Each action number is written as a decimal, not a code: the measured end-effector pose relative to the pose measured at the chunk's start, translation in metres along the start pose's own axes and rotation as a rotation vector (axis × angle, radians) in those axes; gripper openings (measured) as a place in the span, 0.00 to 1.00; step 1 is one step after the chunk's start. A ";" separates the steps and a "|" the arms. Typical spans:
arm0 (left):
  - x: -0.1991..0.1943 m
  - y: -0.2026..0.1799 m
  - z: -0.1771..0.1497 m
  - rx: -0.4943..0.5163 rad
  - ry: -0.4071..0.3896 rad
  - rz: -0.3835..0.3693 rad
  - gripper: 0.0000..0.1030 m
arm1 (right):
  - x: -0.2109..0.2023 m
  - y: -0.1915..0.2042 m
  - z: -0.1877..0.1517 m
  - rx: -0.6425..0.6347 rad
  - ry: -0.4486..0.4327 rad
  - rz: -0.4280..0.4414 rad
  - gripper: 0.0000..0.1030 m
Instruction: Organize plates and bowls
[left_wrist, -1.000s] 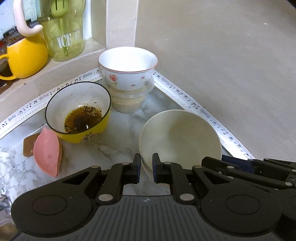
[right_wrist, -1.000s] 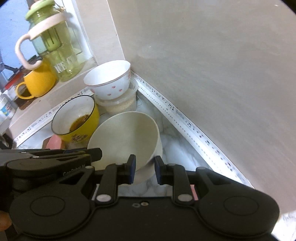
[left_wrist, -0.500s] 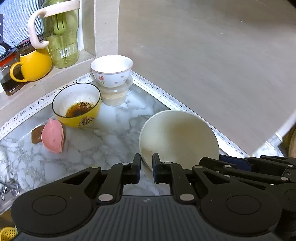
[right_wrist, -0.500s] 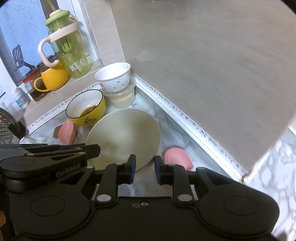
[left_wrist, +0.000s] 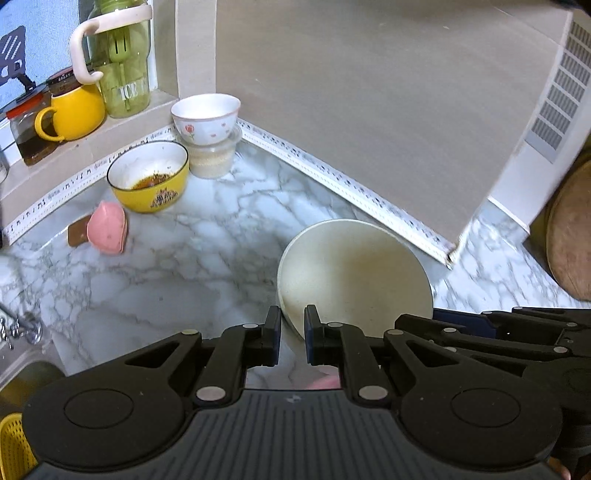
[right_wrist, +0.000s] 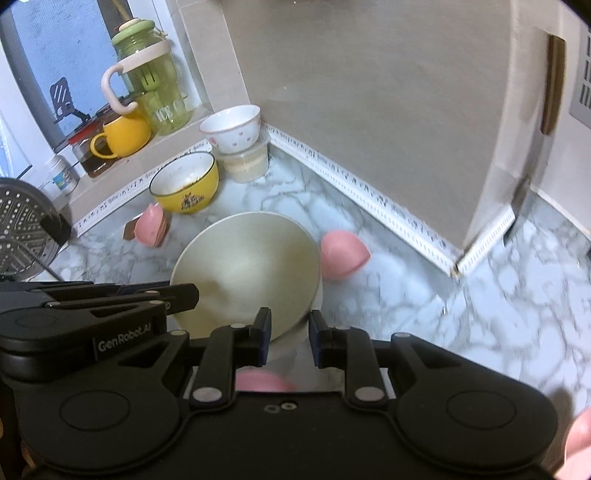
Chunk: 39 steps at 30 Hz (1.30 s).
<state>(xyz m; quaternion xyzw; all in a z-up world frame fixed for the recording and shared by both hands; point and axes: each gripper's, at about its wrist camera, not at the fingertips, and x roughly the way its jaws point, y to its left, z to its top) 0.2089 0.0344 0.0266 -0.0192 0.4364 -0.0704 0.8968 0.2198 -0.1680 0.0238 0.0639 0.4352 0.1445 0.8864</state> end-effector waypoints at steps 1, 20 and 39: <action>-0.003 -0.001 -0.004 0.004 0.003 -0.002 0.11 | -0.002 0.000 -0.004 0.004 0.004 0.002 0.20; -0.016 -0.011 -0.058 0.007 0.080 -0.025 0.12 | -0.013 -0.005 -0.059 0.023 0.083 0.004 0.21; -0.014 -0.010 -0.077 0.011 0.123 -0.019 0.11 | -0.011 -0.003 -0.075 0.027 0.111 0.017 0.21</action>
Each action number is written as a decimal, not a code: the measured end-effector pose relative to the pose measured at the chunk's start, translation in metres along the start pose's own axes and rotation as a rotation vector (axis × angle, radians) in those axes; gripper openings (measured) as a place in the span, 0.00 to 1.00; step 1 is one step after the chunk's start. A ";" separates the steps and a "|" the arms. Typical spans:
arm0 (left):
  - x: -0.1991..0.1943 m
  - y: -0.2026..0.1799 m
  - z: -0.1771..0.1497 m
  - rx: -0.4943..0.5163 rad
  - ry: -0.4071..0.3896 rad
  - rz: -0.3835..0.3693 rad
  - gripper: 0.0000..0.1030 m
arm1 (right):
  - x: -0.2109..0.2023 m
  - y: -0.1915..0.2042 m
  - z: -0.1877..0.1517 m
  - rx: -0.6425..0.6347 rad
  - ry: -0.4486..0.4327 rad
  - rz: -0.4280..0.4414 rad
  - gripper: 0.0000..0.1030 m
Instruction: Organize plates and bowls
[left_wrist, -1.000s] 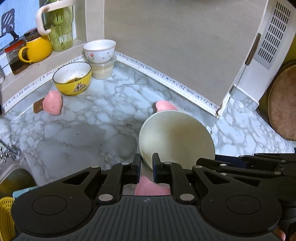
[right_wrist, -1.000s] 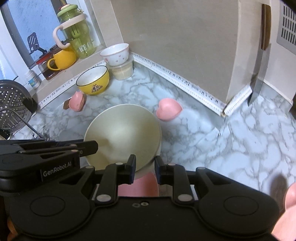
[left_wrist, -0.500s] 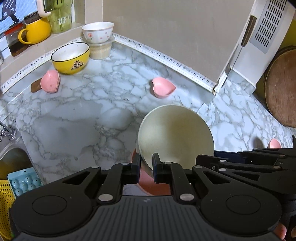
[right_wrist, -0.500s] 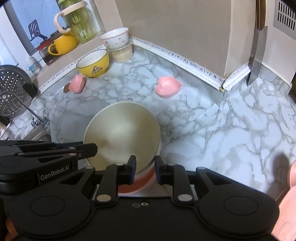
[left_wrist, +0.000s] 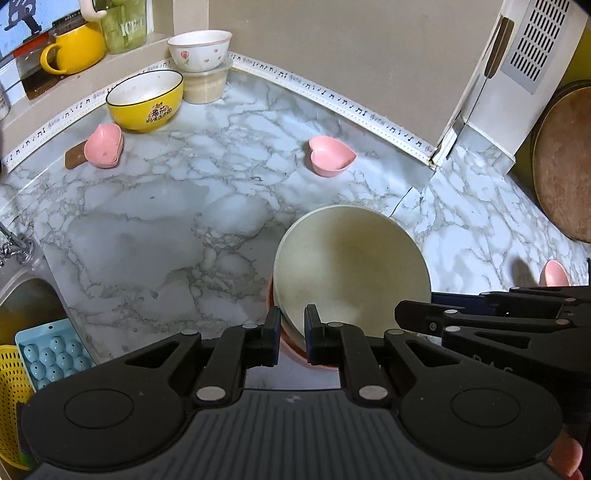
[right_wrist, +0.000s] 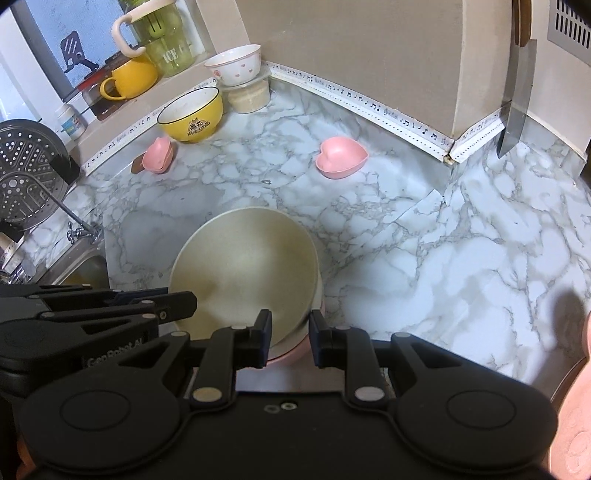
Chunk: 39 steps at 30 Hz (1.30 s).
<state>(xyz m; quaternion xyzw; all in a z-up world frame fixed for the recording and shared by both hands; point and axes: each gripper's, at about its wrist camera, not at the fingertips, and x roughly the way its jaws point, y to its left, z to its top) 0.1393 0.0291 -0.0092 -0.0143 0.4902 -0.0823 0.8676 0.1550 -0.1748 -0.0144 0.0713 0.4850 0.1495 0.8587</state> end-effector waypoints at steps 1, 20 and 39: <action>0.001 0.000 -0.001 -0.002 0.002 -0.001 0.11 | 0.001 0.001 0.000 -0.002 0.000 -0.002 0.21; 0.003 0.006 0.000 -0.013 0.019 -0.018 0.12 | -0.002 -0.005 0.006 0.016 -0.002 0.008 0.21; -0.027 0.020 0.022 0.012 -0.098 -0.030 0.32 | -0.023 -0.021 0.024 0.023 -0.098 0.009 0.77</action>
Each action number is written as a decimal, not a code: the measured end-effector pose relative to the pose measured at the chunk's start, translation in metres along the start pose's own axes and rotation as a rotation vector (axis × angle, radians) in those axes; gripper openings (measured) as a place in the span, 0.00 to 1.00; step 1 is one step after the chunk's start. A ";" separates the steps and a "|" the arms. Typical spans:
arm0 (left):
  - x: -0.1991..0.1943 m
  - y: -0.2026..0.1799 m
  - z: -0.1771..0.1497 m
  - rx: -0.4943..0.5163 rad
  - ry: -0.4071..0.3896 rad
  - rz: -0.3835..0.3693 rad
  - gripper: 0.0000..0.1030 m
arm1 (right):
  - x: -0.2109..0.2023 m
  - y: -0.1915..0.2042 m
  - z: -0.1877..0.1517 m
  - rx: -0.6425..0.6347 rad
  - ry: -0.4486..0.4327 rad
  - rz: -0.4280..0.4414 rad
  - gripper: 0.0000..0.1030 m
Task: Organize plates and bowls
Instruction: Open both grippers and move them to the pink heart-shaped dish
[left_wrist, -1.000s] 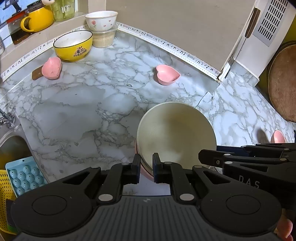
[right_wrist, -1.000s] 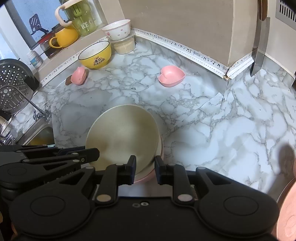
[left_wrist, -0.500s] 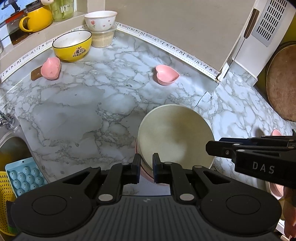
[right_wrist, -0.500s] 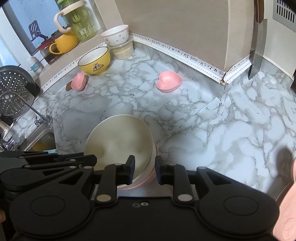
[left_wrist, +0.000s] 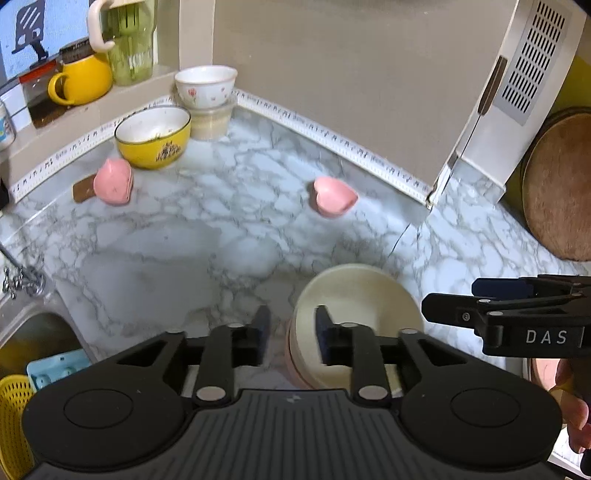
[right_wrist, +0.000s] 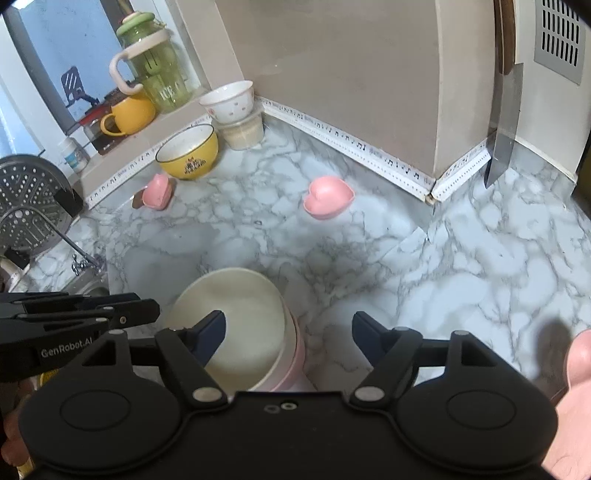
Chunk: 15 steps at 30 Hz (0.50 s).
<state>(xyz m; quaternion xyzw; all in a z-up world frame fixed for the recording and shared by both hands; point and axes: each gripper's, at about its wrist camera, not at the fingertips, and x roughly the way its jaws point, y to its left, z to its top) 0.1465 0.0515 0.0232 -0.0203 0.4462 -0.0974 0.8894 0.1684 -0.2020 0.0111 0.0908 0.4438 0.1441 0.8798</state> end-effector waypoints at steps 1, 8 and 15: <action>-0.001 0.000 0.003 0.000 -0.011 0.001 0.35 | -0.001 -0.001 0.002 -0.002 -0.010 -0.005 0.78; 0.003 0.000 0.028 0.009 -0.074 -0.024 0.72 | 0.005 -0.016 0.019 0.030 -0.037 -0.025 0.85; 0.036 -0.002 0.072 0.004 -0.066 -0.071 0.75 | 0.026 -0.039 0.046 0.097 -0.050 -0.056 0.86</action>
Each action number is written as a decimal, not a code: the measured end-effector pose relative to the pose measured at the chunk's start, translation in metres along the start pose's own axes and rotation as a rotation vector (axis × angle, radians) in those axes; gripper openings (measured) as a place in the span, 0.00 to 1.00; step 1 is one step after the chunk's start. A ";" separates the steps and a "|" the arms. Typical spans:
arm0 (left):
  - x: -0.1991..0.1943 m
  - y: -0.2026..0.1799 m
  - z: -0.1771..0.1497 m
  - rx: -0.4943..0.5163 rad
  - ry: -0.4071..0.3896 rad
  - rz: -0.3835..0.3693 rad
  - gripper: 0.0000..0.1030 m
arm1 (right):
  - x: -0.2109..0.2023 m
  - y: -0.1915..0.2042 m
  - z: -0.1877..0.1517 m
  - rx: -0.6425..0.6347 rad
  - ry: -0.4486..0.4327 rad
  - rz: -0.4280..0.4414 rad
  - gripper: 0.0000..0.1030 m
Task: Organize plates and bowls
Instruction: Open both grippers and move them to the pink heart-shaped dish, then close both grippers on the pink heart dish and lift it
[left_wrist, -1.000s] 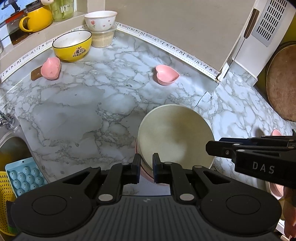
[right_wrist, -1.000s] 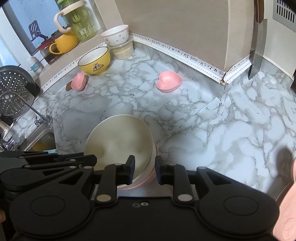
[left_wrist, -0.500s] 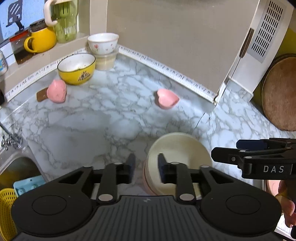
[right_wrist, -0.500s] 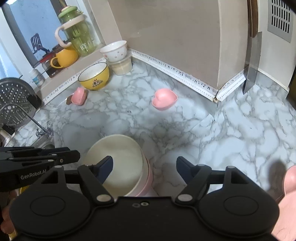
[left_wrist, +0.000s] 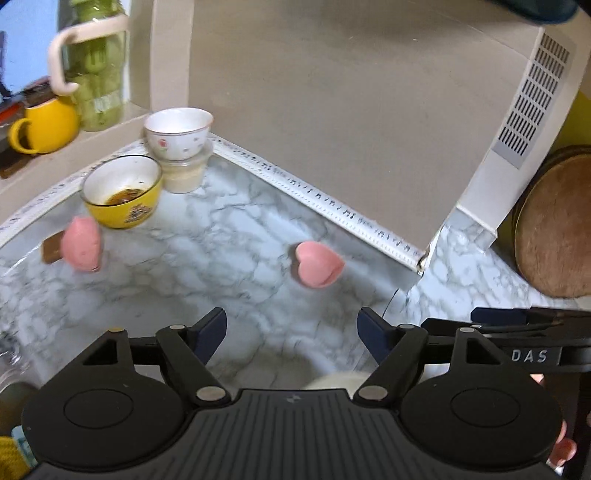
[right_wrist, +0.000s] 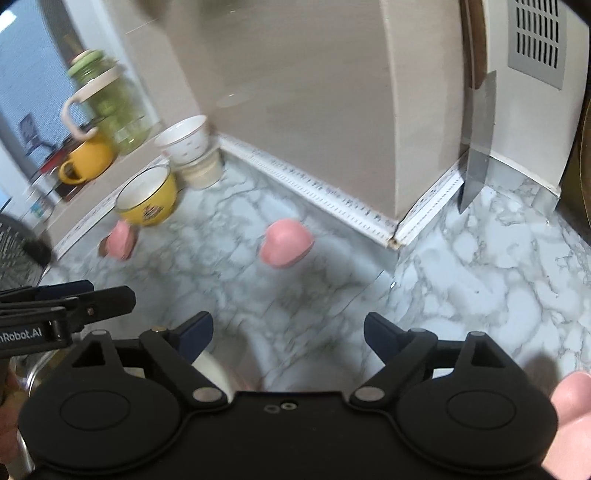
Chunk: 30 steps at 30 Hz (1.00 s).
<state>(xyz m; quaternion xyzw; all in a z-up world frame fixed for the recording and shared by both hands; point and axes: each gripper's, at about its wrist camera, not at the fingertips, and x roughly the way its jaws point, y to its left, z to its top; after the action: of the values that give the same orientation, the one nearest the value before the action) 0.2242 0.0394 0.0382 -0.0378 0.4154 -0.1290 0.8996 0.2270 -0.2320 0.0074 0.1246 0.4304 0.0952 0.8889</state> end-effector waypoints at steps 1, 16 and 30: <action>0.005 0.000 0.004 -0.007 0.003 -0.001 0.75 | 0.004 -0.002 0.003 0.010 0.000 0.001 0.86; 0.099 0.010 0.047 -0.080 0.072 0.003 0.75 | 0.071 -0.007 0.035 0.025 0.033 -0.022 0.86; 0.167 0.012 0.063 0.015 0.136 0.022 0.75 | 0.128 0.000 0.048 0.052 0.094 -0.008 0.80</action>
<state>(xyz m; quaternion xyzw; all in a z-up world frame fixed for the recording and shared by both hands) 0.3785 0.0042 -0.0462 -0.0177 0.4752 -0.1244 0.8709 0.3430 -0.2030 -0.0592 0.1413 0.4747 0.0863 0.8644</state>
